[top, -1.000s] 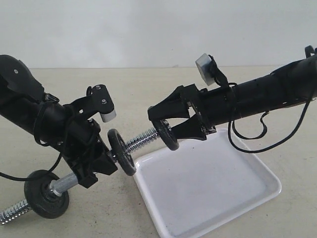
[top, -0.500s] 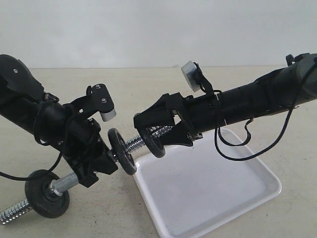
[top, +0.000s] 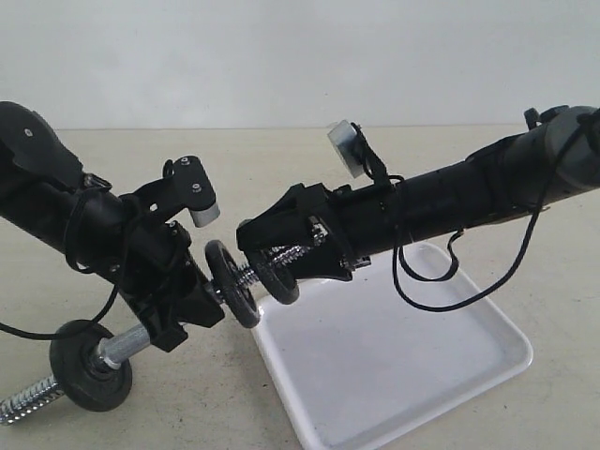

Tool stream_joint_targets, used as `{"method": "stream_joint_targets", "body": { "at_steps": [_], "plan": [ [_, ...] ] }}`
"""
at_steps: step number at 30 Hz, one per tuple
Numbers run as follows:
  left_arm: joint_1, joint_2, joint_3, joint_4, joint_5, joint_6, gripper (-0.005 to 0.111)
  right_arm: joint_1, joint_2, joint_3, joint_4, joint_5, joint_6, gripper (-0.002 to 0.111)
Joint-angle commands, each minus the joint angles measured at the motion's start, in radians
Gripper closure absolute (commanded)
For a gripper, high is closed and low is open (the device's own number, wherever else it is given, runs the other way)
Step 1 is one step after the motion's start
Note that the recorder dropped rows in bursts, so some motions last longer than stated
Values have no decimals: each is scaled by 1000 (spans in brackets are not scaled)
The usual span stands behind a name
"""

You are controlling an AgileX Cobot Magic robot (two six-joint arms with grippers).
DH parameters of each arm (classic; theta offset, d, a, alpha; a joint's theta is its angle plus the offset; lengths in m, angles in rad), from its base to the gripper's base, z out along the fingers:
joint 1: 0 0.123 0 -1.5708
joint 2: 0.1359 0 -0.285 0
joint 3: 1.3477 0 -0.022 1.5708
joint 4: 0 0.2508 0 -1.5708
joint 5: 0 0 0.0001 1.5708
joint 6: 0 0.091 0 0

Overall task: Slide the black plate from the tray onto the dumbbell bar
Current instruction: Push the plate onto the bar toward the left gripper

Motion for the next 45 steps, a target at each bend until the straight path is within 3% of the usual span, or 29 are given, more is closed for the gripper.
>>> {"method": "stream_joint_targets", "body": {
  "at_steps": [1, 14, 17, 20, 22, 24, 29, 34, 45],
  "plan": [
    [-7, -35, -22, -89, 6, 9, 102, 14, -18, -10, 106, 104, -11, 108],
    [-7, -35, -22, -91, 11, 16, 102, 34, -18, -10, 134, 39, 5, 108],
    [-7, -35, -22, -91, 11, 16, 102, 34, -18, -10, 134, 25, 22, 98],
    [-7, -35, -22, -91, 11, 16, 102, 34, -18, -10, 134, 29, 22, 76],
    [-7, -35, -22, -91, 11, 16, 102, 34, -18, -10, 134, 29, 22, 55],
    [-7, -35, -22, -91, 11, 16, 102, 34, -18, -10, 137, 27, 22, 46],
    [-7, -35, -22, -91, 11, 16, 102, 34, -18, -10, 135, -15, 48, 44],
    [-7, -35, -22, -91, 7, 16, 102, 34, -18, -10, 124, -40, 48, 31],
    [-7, -35, -22, -91, 7, 16, 102, 34, -18, -10, 126, -80, 52, 30]
  ]
}}
